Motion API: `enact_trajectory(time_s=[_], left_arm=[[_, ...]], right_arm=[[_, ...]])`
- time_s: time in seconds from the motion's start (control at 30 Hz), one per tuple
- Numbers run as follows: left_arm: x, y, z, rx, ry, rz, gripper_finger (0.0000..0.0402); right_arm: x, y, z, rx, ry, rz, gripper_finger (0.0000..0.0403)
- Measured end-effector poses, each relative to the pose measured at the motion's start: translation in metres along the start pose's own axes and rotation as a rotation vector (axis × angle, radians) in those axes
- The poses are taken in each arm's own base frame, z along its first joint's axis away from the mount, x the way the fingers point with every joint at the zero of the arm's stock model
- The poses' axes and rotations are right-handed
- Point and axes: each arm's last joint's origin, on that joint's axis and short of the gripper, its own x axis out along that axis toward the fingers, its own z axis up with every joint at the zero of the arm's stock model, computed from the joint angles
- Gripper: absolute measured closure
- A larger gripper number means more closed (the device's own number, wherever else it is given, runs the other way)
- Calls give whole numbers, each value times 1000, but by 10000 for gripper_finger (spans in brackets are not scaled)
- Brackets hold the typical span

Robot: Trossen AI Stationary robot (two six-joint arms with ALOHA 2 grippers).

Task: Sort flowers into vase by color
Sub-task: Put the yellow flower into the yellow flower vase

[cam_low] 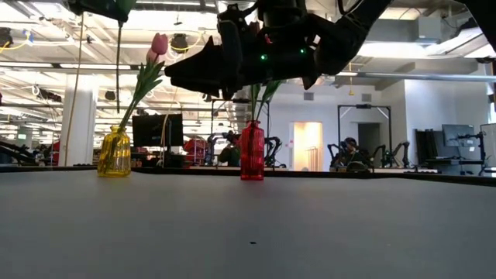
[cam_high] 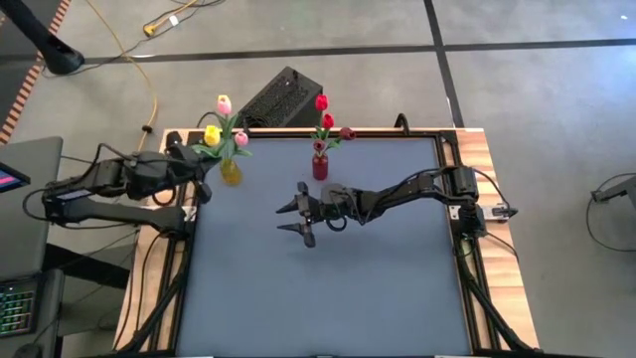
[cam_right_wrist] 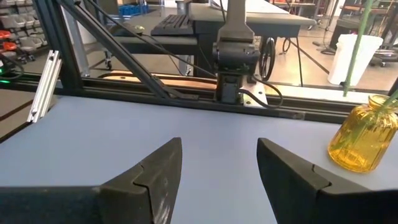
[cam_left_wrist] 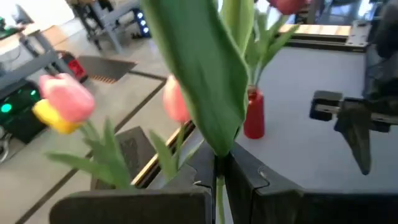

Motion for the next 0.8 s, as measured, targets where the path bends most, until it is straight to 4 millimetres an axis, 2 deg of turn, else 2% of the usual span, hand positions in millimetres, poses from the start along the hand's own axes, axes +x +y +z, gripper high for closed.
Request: enact_trajectory(time_s=[0.2, 0.4, 0.6, 0.8], left_arm=[[-13, 16, 13, -31, 19, 74, 400], [-13, 24, 10, -47, 87, 136, 400], [-2, 31, 17, -56, 77, 183, 400], [20, 39, 19, -62, 158, 216, 400]], right_arm=[[0, 0, 0, 0, 1, -1, 168], [0, 0, 0, 0, 1, -1, 168], [0, -1, 0, 0, -1, -1, 168], [0, 0, 0, -1, -1, 1, 168]])
